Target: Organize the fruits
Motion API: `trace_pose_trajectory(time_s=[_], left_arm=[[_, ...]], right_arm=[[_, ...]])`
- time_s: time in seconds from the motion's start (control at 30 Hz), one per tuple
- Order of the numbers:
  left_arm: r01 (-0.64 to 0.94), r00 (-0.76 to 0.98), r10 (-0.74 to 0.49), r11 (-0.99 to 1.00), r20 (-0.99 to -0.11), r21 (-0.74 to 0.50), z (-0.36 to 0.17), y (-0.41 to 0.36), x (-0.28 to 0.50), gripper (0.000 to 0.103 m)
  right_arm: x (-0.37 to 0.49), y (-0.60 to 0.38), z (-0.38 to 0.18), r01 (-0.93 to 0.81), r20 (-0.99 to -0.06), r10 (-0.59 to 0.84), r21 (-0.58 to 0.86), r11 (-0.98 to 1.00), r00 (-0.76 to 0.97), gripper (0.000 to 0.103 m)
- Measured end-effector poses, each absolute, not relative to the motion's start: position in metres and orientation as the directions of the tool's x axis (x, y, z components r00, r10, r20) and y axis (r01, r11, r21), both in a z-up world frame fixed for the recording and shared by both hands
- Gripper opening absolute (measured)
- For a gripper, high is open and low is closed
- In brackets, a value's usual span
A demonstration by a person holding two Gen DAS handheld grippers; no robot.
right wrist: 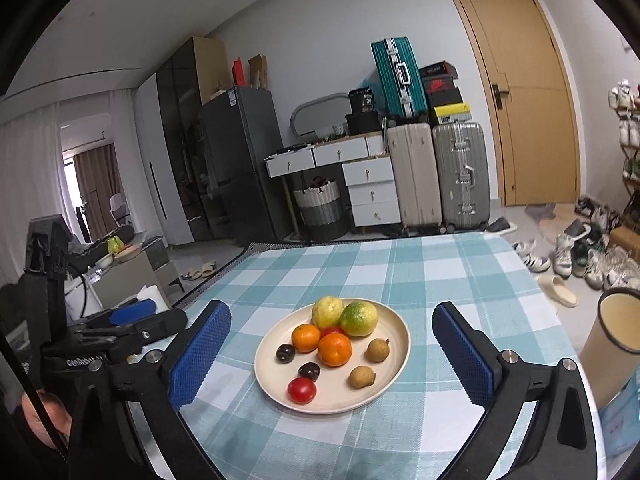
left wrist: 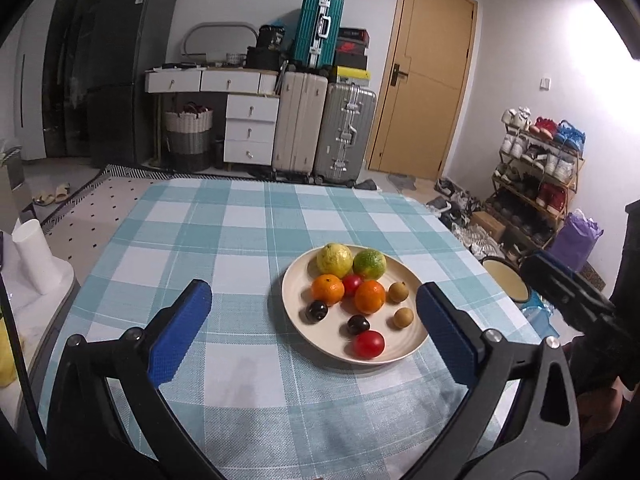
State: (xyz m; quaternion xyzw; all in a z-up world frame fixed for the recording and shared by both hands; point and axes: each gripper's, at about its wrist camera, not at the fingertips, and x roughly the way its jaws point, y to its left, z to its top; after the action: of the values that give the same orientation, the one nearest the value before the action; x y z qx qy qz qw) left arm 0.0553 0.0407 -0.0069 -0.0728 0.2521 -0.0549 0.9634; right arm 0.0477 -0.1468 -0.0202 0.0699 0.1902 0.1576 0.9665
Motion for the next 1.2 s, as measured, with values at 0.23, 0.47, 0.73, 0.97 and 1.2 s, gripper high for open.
trace_pose_trajectory(time_s=[0.23, 0.47, 0.73, 0.97, 1.2], left_arm=[[0.012, 0.913, -0.057, 0.993, -0.404, -0.113, -0.014, 0.045, 0.046, 0.102], [-0.022, 0.923, -0.03, 0.992, -0.384, -0.128, -0.035, 0.059, 0.047, 0.102], [-0.025, 0.927, -0.015, 0.995, -0.376, -0.1, -0.057, 0.06, 0.053, 0.102], [-0.024, 0.932, -0.004, 0.997, -0.361, -0.073, -0.071, 0.056, 0.054, 0.102], [-0.005, 0.933, -0.019, 0.998, -0.36, -0.067, -0.08, 0.053, 0.054, 0.102]], right_arm=[[0.043, -0.149, -0.026, -0.26, -0.333, 0.314, 0.197, 0.945, 0.889, 0.103], [0.036, -0.151, -0.038, -0.233, -0.313, 0.28, 0.18, 0.956, 0.907, 0.103], [0.033, -0.142, -0.056, -0.218, -0.272, 0.229, 0.071, 0.973, 0.934, 0.103], [0.036, -0.137, -0.07, -0.198, -0.273, 0.193, 0.01, 0.98, 0.942, 0.103], [0.039, -0.138, -0.074, -0.197, -0.285, 0.191, 0.007, 0.98, 0.939, 0.103]])
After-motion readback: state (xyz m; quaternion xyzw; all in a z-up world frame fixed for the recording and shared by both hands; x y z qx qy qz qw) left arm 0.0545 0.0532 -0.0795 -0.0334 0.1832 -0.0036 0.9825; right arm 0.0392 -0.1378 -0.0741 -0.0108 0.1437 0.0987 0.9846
